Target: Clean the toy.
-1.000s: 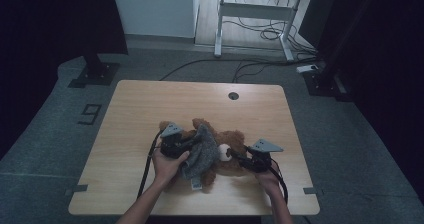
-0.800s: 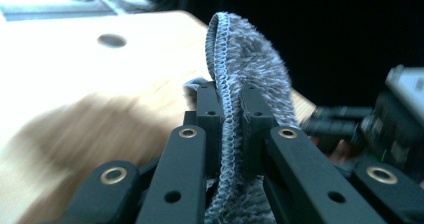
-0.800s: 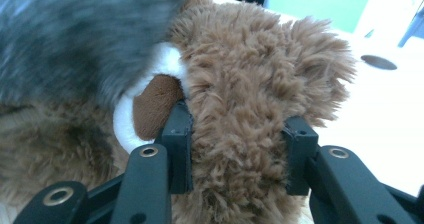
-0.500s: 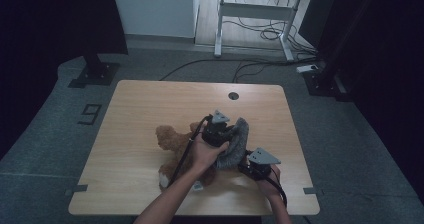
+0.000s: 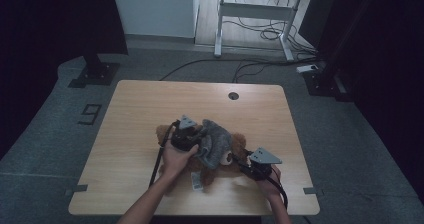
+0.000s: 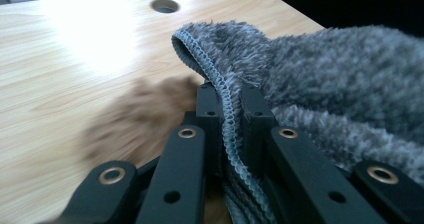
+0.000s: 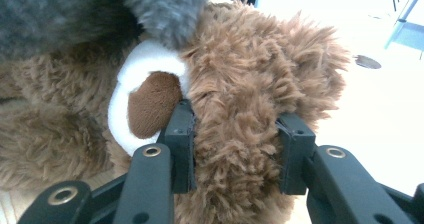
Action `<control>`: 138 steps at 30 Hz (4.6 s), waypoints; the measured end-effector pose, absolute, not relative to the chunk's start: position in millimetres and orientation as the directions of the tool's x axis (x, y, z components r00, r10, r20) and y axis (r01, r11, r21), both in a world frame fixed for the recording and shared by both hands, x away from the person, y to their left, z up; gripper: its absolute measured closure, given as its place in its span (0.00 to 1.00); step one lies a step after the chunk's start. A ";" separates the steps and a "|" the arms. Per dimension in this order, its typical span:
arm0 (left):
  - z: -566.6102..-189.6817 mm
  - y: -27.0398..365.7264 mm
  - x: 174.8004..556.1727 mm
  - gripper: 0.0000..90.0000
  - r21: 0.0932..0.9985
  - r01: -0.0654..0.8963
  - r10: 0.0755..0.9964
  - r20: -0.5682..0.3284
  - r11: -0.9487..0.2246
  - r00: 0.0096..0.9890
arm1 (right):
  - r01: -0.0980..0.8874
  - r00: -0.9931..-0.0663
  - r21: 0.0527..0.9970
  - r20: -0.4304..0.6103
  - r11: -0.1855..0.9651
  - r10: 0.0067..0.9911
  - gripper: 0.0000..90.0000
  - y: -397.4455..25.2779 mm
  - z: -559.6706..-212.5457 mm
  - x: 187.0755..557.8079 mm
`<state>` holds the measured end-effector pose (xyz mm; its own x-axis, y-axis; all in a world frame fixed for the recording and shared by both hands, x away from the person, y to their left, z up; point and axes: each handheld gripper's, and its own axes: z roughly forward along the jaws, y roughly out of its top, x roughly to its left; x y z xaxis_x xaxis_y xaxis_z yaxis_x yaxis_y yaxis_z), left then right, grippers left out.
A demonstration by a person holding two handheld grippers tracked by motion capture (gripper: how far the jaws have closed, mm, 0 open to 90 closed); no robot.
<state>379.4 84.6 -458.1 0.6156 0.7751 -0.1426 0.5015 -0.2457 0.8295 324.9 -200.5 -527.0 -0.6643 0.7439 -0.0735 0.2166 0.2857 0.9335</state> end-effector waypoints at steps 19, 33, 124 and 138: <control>-479.2 196.6 378.4 0.90 0.795 0.598 0.869 -0.219 -0.105 0.443 | 0.225 -0.666 0.937 -0.052 0.266 0.745 0.66 -202.8 -528.8 325.3; -431.2 118.5 367.6 0.91 0.858 0.494 0.742 -0.238 -0.142 0.627 | 0.234 -0.661 0.940 -0.035 0.249 0.750 0.66 -203.4 -530.0 326.7; -478.4 115.4 367.2 0.92 0.830 0.537 0.750 -0.256 -0.153 0.610 | 0.253 -0.677 0.947 0.028 0.197 0.735 0.42 -213.0 -524.9 325.3; -492.2 118.8 338.3 0.92 0.864 0.489 0.731 -0.257 -0.120 0.633 | 0.332 -0.678 0.927 0.106 0.174 0.727 0.14 -199.0 -480.3 352.7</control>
